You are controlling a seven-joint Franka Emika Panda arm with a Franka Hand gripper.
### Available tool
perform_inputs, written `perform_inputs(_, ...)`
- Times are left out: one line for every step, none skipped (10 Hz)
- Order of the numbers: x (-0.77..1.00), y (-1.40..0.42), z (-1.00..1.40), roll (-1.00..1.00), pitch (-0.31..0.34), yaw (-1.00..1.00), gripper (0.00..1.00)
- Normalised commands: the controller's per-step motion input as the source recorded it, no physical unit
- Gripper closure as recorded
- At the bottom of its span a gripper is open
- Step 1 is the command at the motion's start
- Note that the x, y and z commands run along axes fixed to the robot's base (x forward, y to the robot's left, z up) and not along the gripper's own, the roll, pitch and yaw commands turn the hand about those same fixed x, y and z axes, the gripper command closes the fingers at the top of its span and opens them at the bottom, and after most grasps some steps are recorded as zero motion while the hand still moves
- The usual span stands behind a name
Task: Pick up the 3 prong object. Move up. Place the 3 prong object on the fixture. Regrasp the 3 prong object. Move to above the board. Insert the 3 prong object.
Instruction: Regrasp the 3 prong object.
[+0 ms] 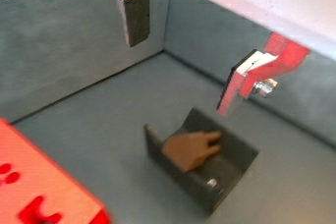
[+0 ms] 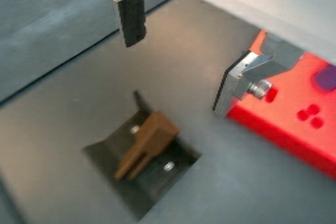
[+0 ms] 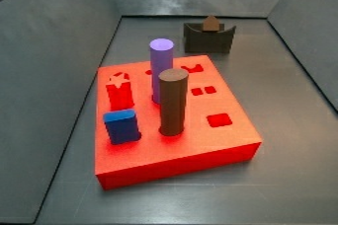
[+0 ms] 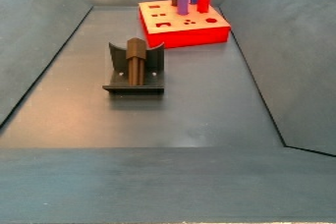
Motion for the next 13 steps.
perform_inputs(-0.03, -0.01, 0.00, 1.00, -0.033, 0.02, 0.00)
perform_inputs(-0.02, -0.02, 0.01, 1.00, -0.029, 0.02, 0.00)
perform_inputs(-0.01, -0.02, 0.01, 1.00, -0.024, 0.02, 0.00)
perform_inputs(0.01, -0.02, 0.00, 1.00, -0.014, 0.02, 0.00)
perform_inputs(0.02, -0.02, -0.01, 1.00, -0.006, 0.02, 0.00)
perform_inputs(0.03, -0.02, -0.01, 1.00, 0.004, 0.02, 0.00)
perform_inputs(0.05, -0.03, 0.00, 1.00, 0.024, 0.03, 0.00)
perform_inputs(0.06, -0.03, -0.01, 1.00, 0.044, 0.03, 0.00)
perform_inputs(0.07, -0.03, -0.01, 1.00, 0.070, 0.04, 0.00)
perform_inputs(0.08, -0.04, -0.01, 0.92, 0.112, 0.06, 0.00)
perform_inputs(0.09, -0.04, -0.01, 0.72, 0.126, 0.07, 0.00)
perform_inputs(0.09, -0.04, -0.02, 0.46, 0.127, 0.10, 0.00)
perform_inputs(0.09, -0.03, -0.01, 0.30, 0.122, 0.12, 0.00)
